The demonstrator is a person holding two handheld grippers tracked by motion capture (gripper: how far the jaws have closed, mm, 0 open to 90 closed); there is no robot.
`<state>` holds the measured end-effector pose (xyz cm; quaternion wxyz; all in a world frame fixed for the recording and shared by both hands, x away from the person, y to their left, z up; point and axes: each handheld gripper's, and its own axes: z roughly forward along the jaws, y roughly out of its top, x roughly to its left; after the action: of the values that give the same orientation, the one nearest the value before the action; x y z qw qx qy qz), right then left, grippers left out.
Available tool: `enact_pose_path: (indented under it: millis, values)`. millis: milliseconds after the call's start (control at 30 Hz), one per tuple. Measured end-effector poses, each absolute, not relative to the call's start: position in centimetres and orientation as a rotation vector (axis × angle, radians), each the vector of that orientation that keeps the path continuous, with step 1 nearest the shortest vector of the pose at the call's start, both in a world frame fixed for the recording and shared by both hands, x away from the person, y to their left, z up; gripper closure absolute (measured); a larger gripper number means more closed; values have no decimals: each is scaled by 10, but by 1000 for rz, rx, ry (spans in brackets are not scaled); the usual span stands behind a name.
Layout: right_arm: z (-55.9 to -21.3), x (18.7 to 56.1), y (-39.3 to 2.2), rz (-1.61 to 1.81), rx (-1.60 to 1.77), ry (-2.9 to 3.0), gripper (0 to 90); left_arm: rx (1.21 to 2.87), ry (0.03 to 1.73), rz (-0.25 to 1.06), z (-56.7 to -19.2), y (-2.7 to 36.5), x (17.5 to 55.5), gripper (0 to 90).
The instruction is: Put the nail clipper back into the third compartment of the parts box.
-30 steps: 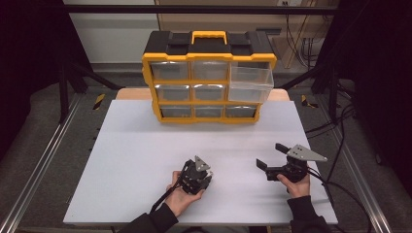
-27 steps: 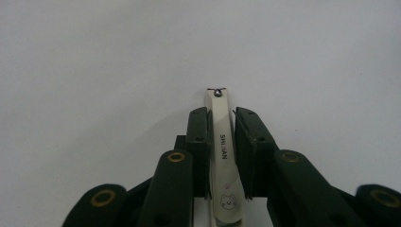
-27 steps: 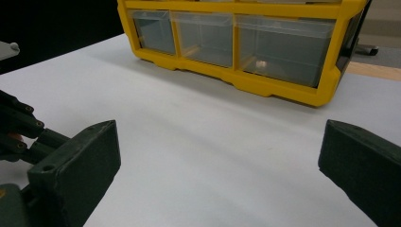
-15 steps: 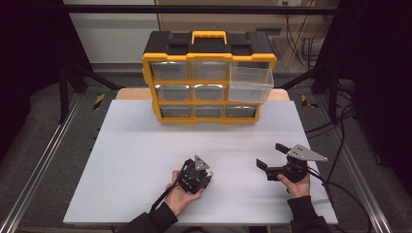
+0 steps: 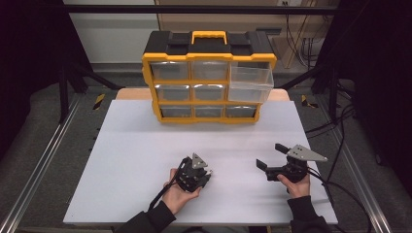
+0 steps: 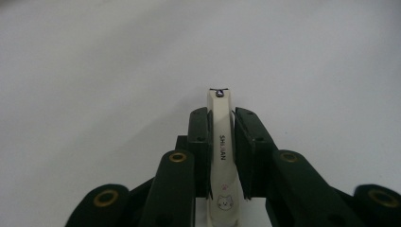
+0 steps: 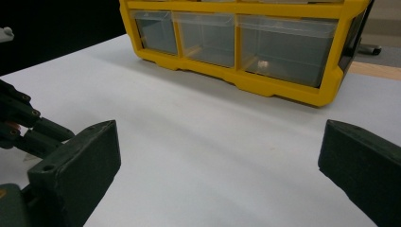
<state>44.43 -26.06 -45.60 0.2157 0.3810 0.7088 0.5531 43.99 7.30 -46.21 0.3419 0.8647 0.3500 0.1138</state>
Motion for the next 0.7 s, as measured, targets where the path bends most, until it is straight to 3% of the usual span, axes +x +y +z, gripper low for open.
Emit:
enact_pose_path:
  millis: [700]
  values:
    - [-456,445,-260,1531,1052,1969,6,2207,907,326,-435,95,444,771]
